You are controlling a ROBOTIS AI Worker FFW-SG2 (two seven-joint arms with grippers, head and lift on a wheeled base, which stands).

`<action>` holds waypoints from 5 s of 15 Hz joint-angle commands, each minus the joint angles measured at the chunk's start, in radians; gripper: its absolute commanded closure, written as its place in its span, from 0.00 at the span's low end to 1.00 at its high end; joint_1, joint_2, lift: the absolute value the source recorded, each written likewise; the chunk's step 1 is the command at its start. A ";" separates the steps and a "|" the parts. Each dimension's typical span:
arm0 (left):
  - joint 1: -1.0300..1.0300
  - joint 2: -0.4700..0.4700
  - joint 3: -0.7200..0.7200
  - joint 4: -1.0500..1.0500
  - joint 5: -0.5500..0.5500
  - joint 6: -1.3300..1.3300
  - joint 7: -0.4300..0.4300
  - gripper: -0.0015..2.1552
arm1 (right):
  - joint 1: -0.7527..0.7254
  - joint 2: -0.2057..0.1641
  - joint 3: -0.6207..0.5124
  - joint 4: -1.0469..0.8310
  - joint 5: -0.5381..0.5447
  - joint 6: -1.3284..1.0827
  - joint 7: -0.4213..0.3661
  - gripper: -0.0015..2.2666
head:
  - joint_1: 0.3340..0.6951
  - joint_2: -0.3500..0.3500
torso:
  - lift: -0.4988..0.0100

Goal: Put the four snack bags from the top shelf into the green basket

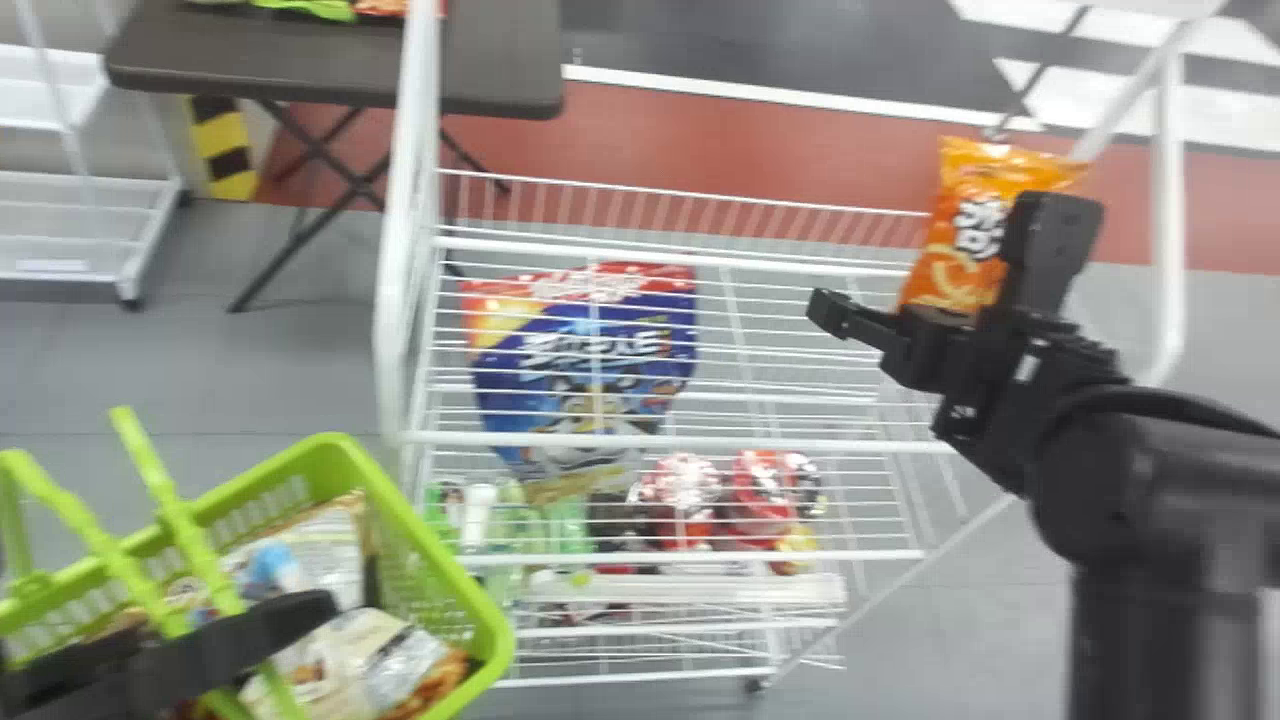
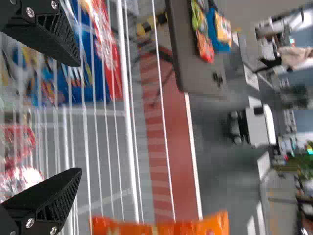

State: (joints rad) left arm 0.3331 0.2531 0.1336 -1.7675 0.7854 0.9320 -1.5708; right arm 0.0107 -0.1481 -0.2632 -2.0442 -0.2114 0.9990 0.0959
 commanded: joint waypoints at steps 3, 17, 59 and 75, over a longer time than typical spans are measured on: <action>0.006 -0.002 0.001 0.011 -0.003 -0.003 -0.010 1.00 | -0.190 -0.042 -0.027 0.394 0.124 -0.242 0.004 0.02 | 1.00 0.00 | 0.98; 0.006 -0.002 0.014 0.053 -0.003 -0.018 -0.010 1.00 | -0.448 -0.036 -0.051 0.843 0.437 -0.408 -0.061 1.00 | 1.00 0.00 | 0.98; -0.040 0.003 -0.034 0.033 0.044 0.009 -0.010 1.00 | 0.028 0.149 0.325 0.102 -0.853 0.573 0.070 0.00 | 1.00 1.00 | 0.98; -0.023 0.021 0.020 0.042 0.075 -0.006 -0.010 1.00 | 0.209 0.142 0.012 -0.379 -0.503 0.573 0.045 0.03 | 1.00 0.70 | 0.98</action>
State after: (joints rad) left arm 0.3096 0.2744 0.1549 -1.7252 0.8597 0.9271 -1.5708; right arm 0.1941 -0.0062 -0.2937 -2.4071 -0.9095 1.5670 0.1303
